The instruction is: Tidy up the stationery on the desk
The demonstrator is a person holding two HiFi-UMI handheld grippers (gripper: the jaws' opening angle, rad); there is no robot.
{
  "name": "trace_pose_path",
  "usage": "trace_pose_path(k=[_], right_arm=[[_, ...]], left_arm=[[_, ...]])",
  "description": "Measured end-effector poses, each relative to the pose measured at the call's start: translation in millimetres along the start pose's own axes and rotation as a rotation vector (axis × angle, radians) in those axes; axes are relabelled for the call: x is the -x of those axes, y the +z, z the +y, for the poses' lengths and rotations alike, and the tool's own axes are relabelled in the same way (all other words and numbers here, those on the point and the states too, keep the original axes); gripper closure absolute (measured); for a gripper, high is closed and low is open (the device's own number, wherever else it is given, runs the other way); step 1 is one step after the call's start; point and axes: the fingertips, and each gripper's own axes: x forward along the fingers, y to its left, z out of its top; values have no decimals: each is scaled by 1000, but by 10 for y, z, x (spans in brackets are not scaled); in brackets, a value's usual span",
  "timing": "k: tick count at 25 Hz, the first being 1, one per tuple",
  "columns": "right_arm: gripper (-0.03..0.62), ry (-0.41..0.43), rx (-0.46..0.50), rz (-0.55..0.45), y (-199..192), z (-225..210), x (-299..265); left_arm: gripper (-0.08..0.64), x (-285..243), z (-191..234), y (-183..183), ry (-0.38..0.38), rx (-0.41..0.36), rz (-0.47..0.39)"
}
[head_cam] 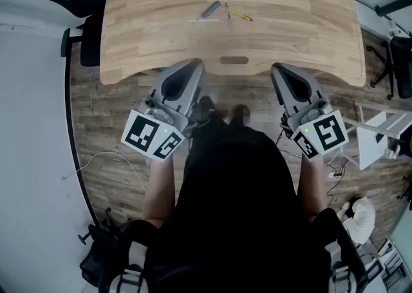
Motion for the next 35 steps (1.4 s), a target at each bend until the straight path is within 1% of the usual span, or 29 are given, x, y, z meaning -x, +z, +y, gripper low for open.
trace_pose_path(k=[6,9,14,17,21,25,30,35], right_arm=[[572,-22,-14,-3,-7,-40,-27],[572,-5,-31,-6,-14,-23,-41],[572,9,-51,21,-92,6,-22],[572,19,-57,36,-162,23,-19],[572,13,-77,44,-235,28,-64],[572,7,-74,66,-253,23,-166],[572,-19,-59,72,-196,-28,-317],[572,-40,-51,66,-62,-86,-624]], left_arm=[[520,2,-20,-41,3,0,13],[520,4,-28,-55,8,-3,16],[520,54,-48,-94,25,-12,33],[520,101,-55,-133,40,6,30],[520,152,-23,-226,46,27,48],[520,151,104,-214,45,39,41],[520,65,351,-165,24,61,18],[520,-59,642,1,1,41,4]])
